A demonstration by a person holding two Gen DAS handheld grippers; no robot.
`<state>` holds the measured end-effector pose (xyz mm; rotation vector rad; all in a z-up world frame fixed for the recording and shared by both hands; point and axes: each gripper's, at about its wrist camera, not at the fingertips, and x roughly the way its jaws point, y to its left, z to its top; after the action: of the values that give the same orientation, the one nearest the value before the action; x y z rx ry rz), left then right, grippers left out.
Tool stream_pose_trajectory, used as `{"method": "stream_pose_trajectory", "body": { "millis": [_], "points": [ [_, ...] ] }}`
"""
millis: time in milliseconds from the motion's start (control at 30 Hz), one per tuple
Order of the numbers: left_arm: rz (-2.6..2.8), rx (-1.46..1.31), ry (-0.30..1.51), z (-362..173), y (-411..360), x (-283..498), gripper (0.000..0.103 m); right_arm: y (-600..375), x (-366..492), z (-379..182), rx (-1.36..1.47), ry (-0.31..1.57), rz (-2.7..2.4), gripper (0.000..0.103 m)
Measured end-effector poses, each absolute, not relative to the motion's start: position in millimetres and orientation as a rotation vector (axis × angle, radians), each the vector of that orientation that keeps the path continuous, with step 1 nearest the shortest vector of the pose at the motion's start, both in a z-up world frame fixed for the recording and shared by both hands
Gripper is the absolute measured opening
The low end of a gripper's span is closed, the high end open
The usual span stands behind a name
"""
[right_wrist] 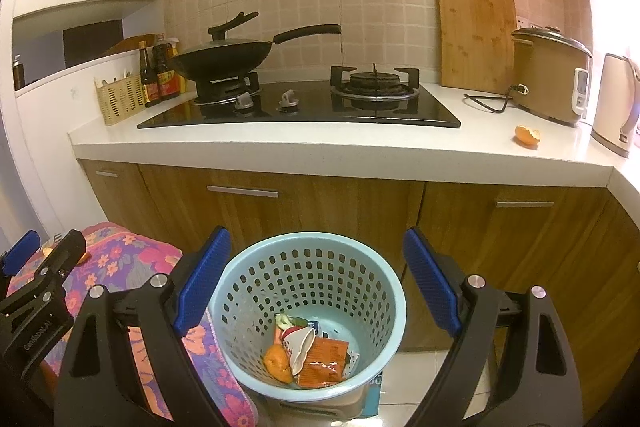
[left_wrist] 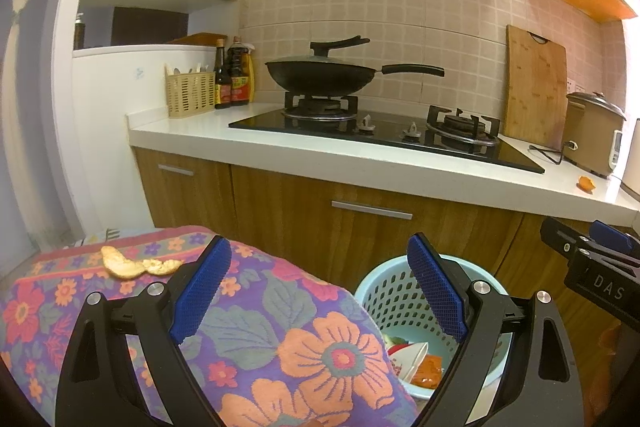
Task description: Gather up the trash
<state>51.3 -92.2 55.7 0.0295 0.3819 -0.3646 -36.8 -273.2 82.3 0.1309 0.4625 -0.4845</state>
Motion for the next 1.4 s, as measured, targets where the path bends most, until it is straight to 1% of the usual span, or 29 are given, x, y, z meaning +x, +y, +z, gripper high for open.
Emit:
{"method": "stream_pose_trajectory", "body": {
  "millis": [1400],
  "points": [
    [-0.347,0.023,0.372,57.1,-92.9,48.0,0.089,-275.0,-35.9,73.4,0.148,0.478,-0.482,0.084]
  ]
}}
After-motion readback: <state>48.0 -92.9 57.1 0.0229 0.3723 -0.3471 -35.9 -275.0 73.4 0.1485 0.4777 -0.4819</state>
